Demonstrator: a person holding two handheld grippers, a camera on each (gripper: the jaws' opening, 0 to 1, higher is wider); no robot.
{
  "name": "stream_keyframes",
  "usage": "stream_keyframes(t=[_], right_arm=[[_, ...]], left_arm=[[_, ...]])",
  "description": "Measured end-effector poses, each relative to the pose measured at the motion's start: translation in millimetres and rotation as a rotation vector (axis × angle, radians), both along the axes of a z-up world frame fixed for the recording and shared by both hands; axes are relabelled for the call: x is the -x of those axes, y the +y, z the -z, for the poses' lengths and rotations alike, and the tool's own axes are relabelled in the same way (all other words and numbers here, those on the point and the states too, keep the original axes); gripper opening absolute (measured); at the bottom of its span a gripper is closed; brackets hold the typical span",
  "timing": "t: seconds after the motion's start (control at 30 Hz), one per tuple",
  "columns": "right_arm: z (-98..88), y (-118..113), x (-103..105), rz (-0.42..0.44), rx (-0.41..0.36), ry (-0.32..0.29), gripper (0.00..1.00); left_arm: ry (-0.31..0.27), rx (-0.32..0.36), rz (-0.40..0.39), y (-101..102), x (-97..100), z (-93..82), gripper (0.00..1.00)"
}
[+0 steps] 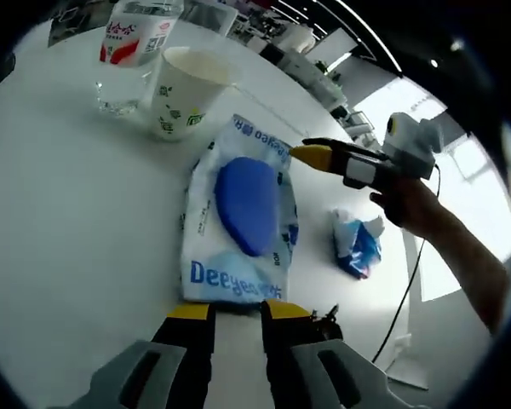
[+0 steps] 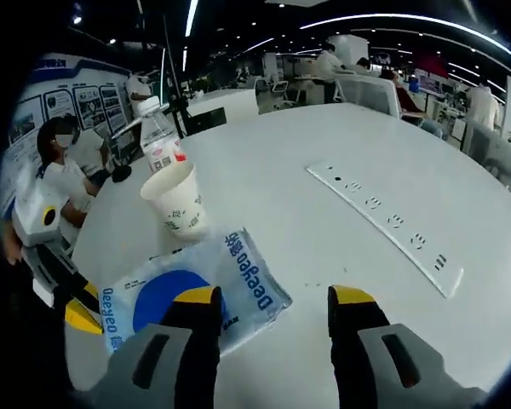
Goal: Arrange the tabletop items into an orderly group along one side of the table until the central work area is clear of visible clutter.
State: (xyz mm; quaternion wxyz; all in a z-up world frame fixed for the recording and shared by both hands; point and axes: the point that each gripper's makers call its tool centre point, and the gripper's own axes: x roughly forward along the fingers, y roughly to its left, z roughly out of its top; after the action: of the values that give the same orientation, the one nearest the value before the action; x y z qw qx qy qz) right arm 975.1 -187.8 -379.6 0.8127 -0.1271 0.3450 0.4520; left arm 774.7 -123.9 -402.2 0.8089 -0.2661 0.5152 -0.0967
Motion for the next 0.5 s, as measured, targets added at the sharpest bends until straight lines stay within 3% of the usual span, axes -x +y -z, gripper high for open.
stream_keyframes(t=[0.1, 0.17, 0.33, 0.43, 0.47, 0.5], right_arm=[[13.7, 2.7, -1.5, 0.003, -0.008, 0.037, 0.44], [13.5, 1.7, 3.7, -0.004, -0.004, 0.052, 0.41], [16.2, -0.8, 5.9, -0.024, 0.006, 0.043, 0.23], [12.0, -8.1, -0.5, -0.009, 0.012, 0.009, 0.04], [10.6, -4.4, 2.3, 0.019, -0.041, 0.061, 0.03], [12.4, -5.2, 2.9, 0.008, -0.037, 0.065, 0.03]], left_arm=[[0.013, 0.015, -0.006, -1.5, -2.5, 2.6, 0.19], [0.021, 0.022, -0.011, -2.6, -4.1, 4.7, 0.19], [0.036, 0.029, -0.015, -4.1, -6.4, 8.7, 0.16], [0.042, 0.054, -0.018, -7.6, -5.7, 9.4, 0.14], [0.046, 0.074, -0.027, -9.0, -6.1, 9.7, 0.13], [0.052, 0.084, -0.035, -9.4, -6.1, 9.9, 0.12]])
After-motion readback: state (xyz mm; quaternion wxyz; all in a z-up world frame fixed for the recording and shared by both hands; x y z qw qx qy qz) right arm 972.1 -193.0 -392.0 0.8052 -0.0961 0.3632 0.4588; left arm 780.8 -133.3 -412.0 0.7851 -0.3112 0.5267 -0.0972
